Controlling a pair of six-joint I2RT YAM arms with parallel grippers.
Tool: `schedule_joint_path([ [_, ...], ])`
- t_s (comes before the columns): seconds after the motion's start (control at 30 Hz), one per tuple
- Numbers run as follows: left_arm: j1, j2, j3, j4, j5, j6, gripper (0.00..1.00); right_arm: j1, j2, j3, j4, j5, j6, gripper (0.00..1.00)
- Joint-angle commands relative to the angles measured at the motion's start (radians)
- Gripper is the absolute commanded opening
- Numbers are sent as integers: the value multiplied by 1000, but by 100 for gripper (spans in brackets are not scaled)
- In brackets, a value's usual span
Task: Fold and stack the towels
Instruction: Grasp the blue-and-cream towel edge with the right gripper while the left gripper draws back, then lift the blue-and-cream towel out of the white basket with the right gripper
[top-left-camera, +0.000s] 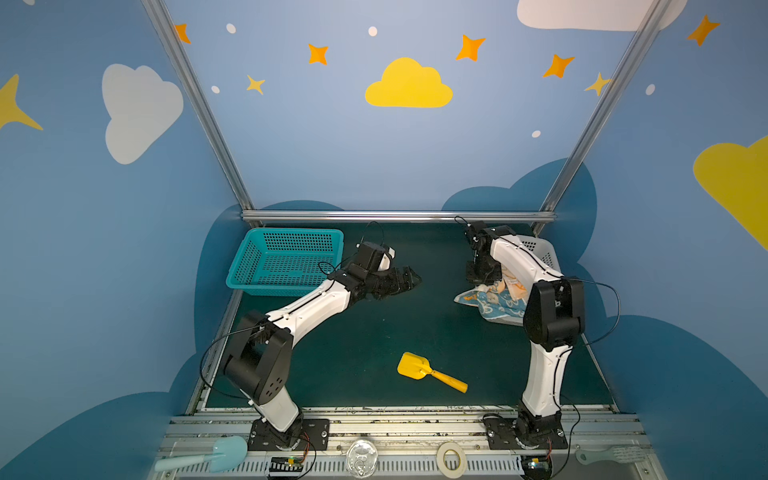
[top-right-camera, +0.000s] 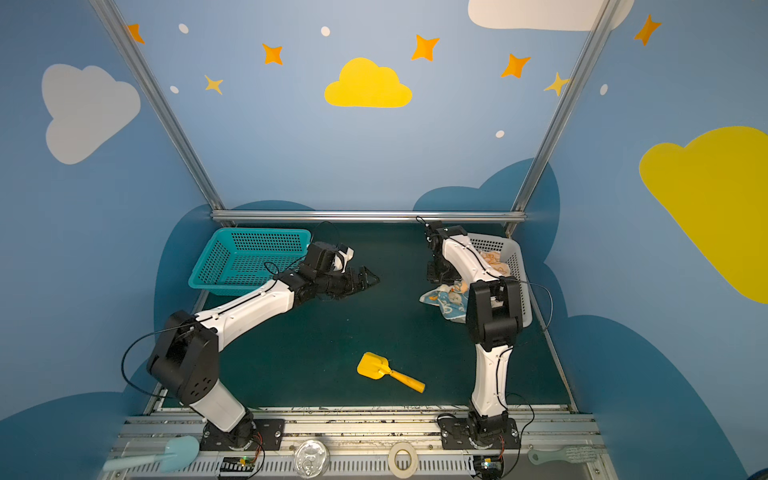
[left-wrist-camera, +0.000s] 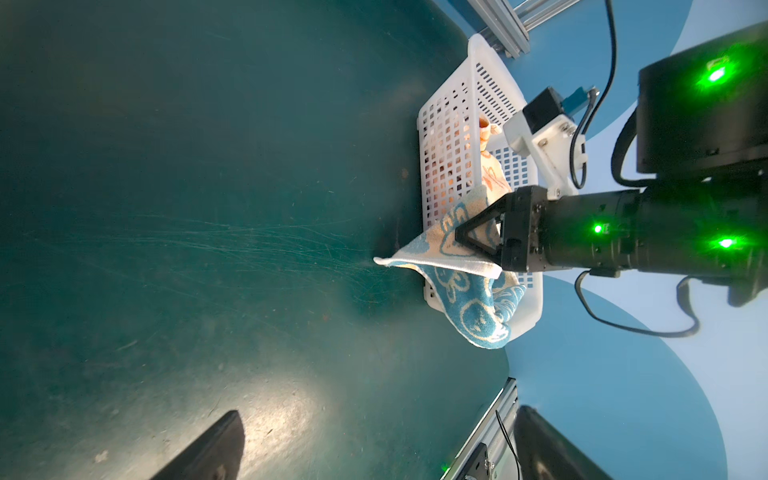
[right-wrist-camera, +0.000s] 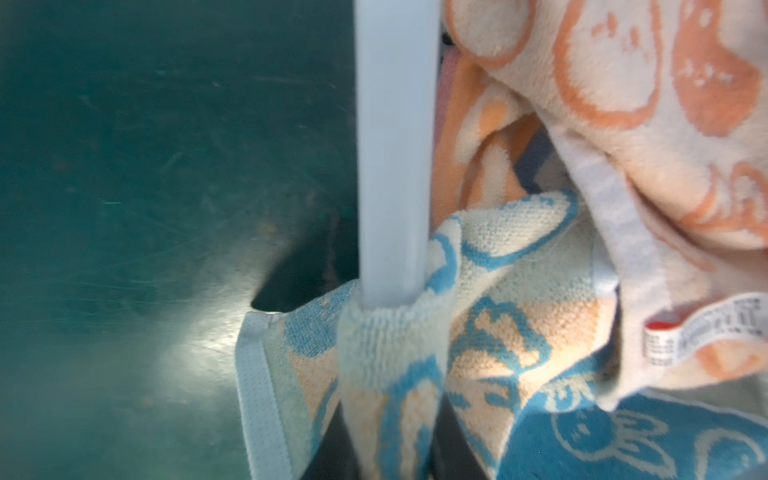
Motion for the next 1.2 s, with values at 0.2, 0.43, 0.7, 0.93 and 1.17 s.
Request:
schedule_joint_path([
  [0.2,-9,53,61,-10,21,9,100,-22,-9,-53,16,113,-230,0],
  [0.43,-9,91,114,-55,11,36,100,-52,12,-26,32,124,-222,0],
  [0.7,-10,121,151,-60,3,25,100,-61,8,7,8,126,-173,57],
  [0.93,-25,109,167,-105,-17,35,100,-60,-115,11,-24,51,-82,80],
  [1.17,-44,59,148,-124,-64,65,100,-92,-316,-121,11,-114,54,83],
])
